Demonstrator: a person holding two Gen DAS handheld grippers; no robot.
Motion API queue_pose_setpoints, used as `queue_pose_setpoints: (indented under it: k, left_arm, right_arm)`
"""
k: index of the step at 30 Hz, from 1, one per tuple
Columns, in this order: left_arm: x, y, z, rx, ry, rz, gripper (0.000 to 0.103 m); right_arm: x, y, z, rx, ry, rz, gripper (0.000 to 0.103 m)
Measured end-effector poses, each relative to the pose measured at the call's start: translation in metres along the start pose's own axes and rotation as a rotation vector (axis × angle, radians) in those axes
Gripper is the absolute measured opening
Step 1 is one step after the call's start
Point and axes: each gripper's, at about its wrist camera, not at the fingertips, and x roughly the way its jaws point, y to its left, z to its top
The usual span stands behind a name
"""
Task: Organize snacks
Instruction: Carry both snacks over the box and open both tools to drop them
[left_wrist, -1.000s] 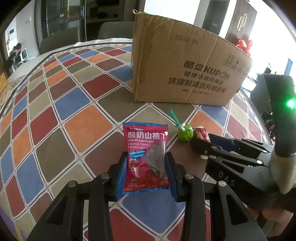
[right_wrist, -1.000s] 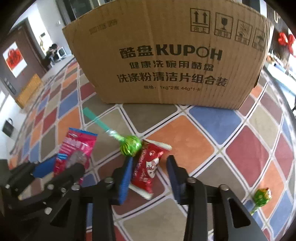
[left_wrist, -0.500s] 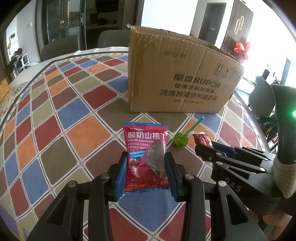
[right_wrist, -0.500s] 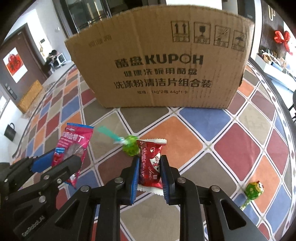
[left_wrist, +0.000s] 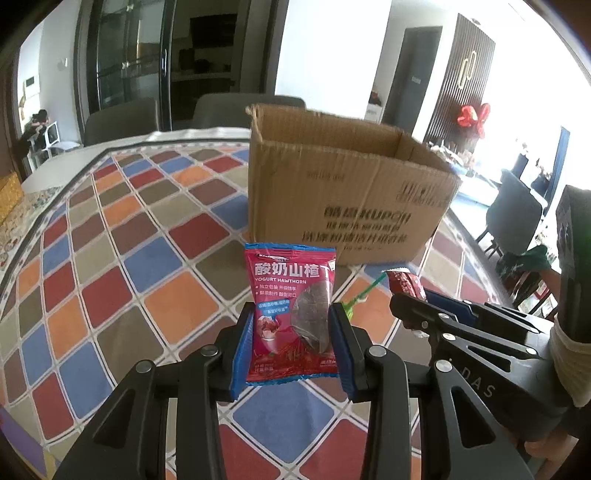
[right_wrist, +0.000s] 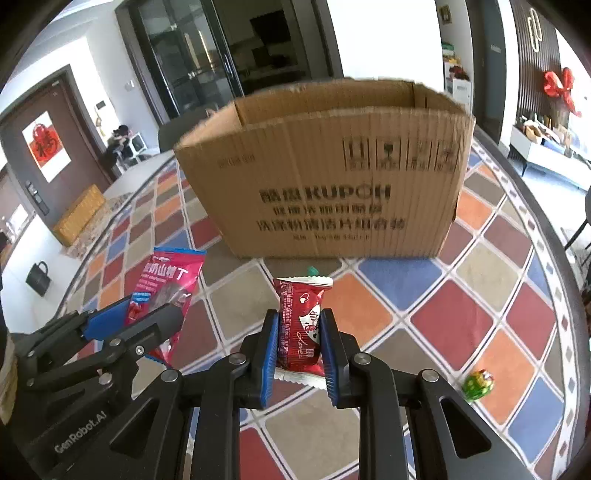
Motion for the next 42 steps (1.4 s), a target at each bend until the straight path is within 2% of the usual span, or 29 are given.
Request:
queue_pose_setpoints:
  k: [13, 29, 36, 42]
  left_arm:
    - [-0.034, -0.009, 0.037, 0.016, -0.125, -0.018, 0.039]
    - [-0.048, -0.023, 0.094, 0.067, -0.226, -0.028, 0.039]
    - [-0.049, -0.029, 0.117, 0.098, -0.257, -0.017, 0.039]
    - [-0.041, -0.034, 0.137, 0.113, -0.249, -0.020, 0.039]
  right_arm:
    - [-0.042, 0.006, 0.028, -0.010, -0.133, 0.029, 0.023]
    - [-0.071, 0.005, 0.074, -0.023, -0.270, 0.023, 0.023]
    - [-0.079, 0.003, 0.098, -0.033, -0.318, 0.000, 0.023]
    - [-0.079, 0.001, 0.118, -0.034, -0.333, -0.005, 0.023]
